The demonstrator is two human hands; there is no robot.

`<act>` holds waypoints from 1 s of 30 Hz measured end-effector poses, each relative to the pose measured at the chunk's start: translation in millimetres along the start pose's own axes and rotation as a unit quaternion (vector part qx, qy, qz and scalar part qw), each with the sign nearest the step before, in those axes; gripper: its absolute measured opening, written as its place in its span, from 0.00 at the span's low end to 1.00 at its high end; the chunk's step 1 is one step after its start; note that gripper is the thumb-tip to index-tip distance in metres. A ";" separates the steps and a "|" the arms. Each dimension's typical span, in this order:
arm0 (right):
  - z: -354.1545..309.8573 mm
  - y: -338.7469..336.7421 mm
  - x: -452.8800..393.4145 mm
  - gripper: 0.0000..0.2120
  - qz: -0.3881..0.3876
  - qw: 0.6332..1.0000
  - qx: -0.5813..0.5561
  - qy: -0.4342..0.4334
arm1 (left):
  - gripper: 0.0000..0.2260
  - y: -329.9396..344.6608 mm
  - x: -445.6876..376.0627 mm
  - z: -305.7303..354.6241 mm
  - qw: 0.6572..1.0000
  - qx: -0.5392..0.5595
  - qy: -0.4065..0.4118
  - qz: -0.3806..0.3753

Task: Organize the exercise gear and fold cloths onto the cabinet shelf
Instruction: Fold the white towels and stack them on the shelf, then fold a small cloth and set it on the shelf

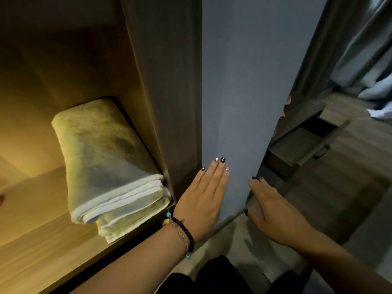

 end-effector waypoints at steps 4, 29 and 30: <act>6.0 -37.9 4.5 0.36 -0.015 0.998 -0.002 0.065 | 0.35 -36.5 -26.4 -9.1 0.998 0.017 0.043 -0.040; -11.0 -269.1 15.2 0.30 0.070 0.988 -0.013 0.140 | 0.38 -197.2 -142.8 24.6 0.938 0.338 0.027 -0.079; -1.2 -271.0 8.9 0.29 0.070 0.986 -0.017 0.151 | 0.38 -191.7 -154.4 28.9 0.931 0.356 0.028 -0.072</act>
Point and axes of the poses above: each hand's wrist, its own x-axis away from the middle knuckle, its own y-axis out of the palm, z = x × y, the point moved 1 cm from there along -x, towards the middle knuckle, and after that the axes turned 11 degrees about y, right-handed, at the moved point
